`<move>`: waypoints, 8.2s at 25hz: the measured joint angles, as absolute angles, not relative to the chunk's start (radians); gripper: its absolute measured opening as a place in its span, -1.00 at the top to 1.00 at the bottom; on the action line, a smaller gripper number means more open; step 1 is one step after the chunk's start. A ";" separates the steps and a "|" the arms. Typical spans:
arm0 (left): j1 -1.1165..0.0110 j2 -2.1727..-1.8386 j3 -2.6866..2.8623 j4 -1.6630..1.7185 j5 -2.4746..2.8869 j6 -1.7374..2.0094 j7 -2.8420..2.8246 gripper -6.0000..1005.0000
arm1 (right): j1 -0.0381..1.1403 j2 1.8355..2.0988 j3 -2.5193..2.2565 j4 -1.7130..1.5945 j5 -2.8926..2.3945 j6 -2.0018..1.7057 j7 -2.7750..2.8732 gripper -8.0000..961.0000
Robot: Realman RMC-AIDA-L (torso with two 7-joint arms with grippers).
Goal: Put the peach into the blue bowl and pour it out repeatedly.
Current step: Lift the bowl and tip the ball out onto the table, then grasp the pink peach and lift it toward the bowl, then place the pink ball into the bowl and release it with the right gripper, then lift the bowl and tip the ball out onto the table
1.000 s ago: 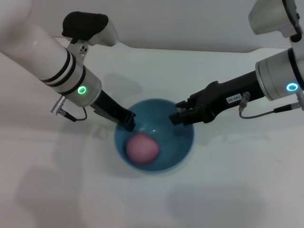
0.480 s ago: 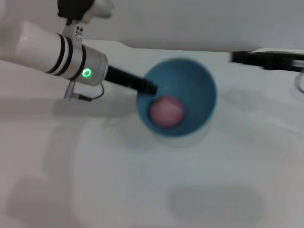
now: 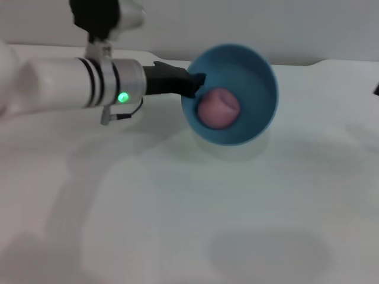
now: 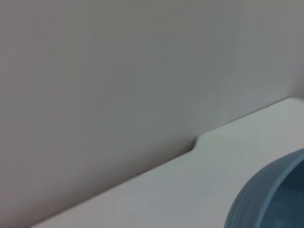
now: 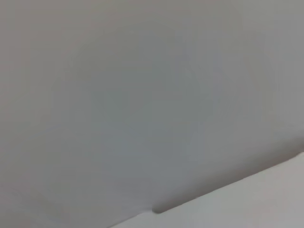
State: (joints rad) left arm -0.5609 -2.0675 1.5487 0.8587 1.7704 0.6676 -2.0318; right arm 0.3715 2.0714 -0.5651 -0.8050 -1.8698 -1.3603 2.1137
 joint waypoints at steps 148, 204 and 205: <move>-0.761 -2.071 1.457 0.847 2.434 1.211 -2.696 0.99 | 0.531 2.075 -1.275 -1.059 -1.852 -1.415 1.772 0.78; -0.588 -2.068 1.878 0.966 2.117 0.467 -2.291 0.99 | 0.283 2.068 -0.762 -0.621 -1.686 -1.259 1.814 0.10; -0.570 -2.068 1.932 0.970 2.117 0.377 -2.289 0.99 | 0.278 2.067 -0.748 -0.613 -1.686 -1.257 1.812 0.10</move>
